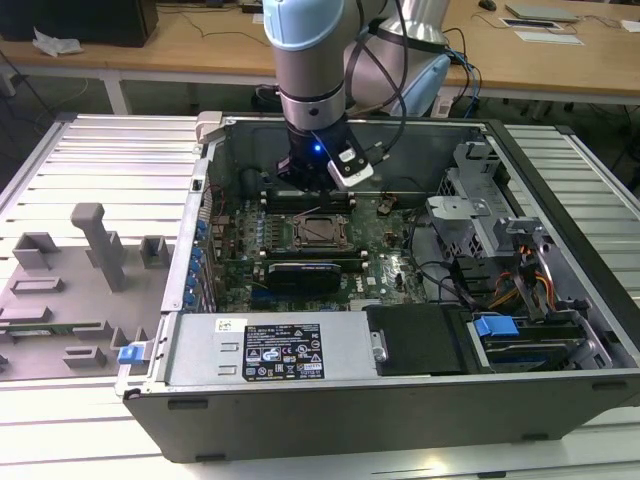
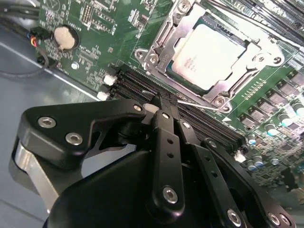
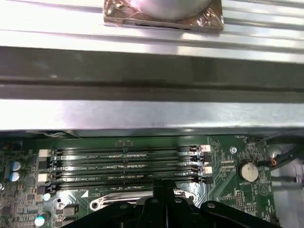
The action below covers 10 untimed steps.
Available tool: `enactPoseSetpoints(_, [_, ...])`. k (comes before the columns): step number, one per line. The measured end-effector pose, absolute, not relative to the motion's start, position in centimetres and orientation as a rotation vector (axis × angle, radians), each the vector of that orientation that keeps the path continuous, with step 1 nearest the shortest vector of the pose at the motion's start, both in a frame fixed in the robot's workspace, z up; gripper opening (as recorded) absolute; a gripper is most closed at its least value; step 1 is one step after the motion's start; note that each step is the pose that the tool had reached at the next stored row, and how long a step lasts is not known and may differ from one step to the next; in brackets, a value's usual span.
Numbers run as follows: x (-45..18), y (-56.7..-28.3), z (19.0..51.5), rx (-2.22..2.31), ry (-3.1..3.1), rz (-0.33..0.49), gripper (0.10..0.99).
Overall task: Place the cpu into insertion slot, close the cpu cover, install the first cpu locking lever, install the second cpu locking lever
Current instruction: 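Install the first cpu locking lever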
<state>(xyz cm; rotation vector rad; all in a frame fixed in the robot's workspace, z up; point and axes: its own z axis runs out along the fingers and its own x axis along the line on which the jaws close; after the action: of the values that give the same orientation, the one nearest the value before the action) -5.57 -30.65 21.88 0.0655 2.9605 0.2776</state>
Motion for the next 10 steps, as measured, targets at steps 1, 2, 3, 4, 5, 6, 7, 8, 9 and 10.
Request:
enactPoseSetpoints(1, [-5.6,-30.6,21.8,0.079,2.959,0.276,0.106])
enactPoseSetpoints(2, [-5.6,-30.6,21.7,0.093,2.958,0.275,0.106])
enactPoseSetpoints(3, [-5.6,-30.6,21.6,0.098,2.958,0.274,0.106])
enactPoseSetpoints(4, [-5.6,-30.5,21.5,0.1,2.957,0.273,0.106])
enactPoseSetpoints(5, [-5.6,-30.5,21.5,0.099,2.954,0.273,0.106])
enactPoseSetpoints(6, [-5.8,-30.4,21.4,0.097,2.945,0.272,0.106])
enactPoseSetpoints(7, [-5.9,-30.4,21.3,0.095,2.933,0.269,0.106])
enactPoseSetpoints(8, [-6.3,-30.4,21.2,0.09,2.9,0.267,0.106])
enactPoseSetpoints(9, [-6.5,-30.4,21.1,0.087,2.884,0.266,0.106])
enactPoseSetpoints(10, [-6.9,-30.4,20.9,0.088,2.877,0.266,0.106])
